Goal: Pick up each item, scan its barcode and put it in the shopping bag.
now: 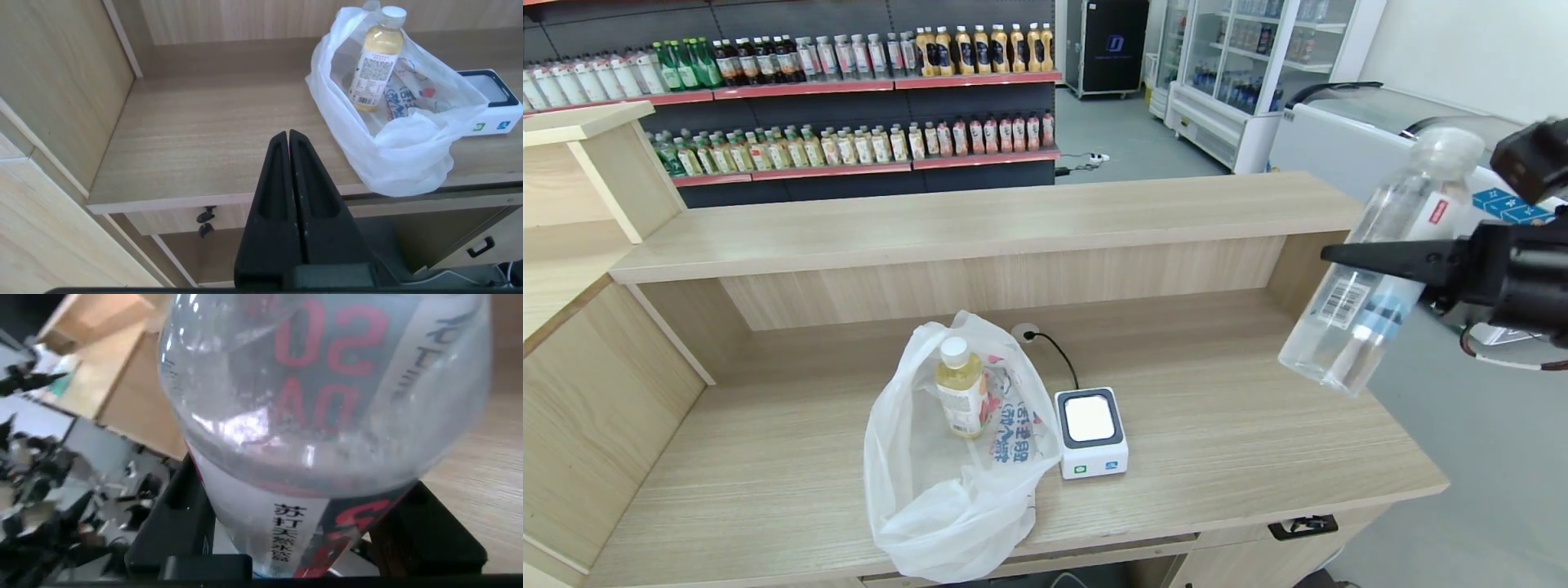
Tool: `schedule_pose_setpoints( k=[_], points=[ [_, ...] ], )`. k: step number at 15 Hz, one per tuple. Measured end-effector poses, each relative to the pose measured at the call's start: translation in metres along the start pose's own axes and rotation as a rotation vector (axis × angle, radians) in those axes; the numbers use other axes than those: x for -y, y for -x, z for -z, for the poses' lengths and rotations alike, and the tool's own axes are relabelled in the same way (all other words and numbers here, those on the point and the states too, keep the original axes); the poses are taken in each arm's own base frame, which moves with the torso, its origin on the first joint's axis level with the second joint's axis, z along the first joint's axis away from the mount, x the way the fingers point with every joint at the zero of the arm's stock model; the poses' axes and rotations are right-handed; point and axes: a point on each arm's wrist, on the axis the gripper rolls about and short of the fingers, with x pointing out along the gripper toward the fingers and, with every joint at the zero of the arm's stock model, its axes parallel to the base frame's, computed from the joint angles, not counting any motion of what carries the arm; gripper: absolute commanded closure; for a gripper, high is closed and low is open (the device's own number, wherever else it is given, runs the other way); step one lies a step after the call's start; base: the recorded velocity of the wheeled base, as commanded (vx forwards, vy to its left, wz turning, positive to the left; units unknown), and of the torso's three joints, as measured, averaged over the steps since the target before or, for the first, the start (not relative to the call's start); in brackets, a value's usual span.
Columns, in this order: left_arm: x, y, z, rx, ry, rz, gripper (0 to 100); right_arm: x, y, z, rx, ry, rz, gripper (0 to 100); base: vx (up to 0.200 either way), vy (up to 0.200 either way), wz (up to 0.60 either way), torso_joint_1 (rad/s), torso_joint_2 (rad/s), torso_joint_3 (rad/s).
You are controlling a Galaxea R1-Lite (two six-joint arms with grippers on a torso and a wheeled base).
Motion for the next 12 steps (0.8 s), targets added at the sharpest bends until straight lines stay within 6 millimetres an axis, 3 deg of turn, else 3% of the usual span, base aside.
schedule_pose_setpoints(
  k=[2, 5, 8, 12],
  points=[
    [0.000, 0.000, 0.000, 0.000, 0.000, 0.001, 100, -0.036, 0.009, -0.004, -0.003, 0.021, -0.119, 100, 0.000, 0.000, 0.00, 0.000, 0.00, 0.000],
    [0.000, 0.000, 0.000, 0.000, 0.000, 0.000, 100, -0.073, 0.020, -0.002, -0.021, 0.048, -0.246, 100, 0.000, 0.000, 0.00, 0.000, 0.00, 0.000],
    [0.000, 0.000, 0.000, 0.000, 0.000, 0.000, 100, -0.095, 0.028, 0.004, -0.034, 0.079, -0.343, 100, 0.000, 0.000, 0.00, 0.000, 0.00, 0.000],
    [0.000, 0.000, 0.000, 0.000, 0.000, 0.000, 100, -0.107, 0.036, 0.010, -0.054, 0.073, -0.413, 100, 0.000, 0.000, 0.00, 0.000, 0.00, 0.000]
  ],
)
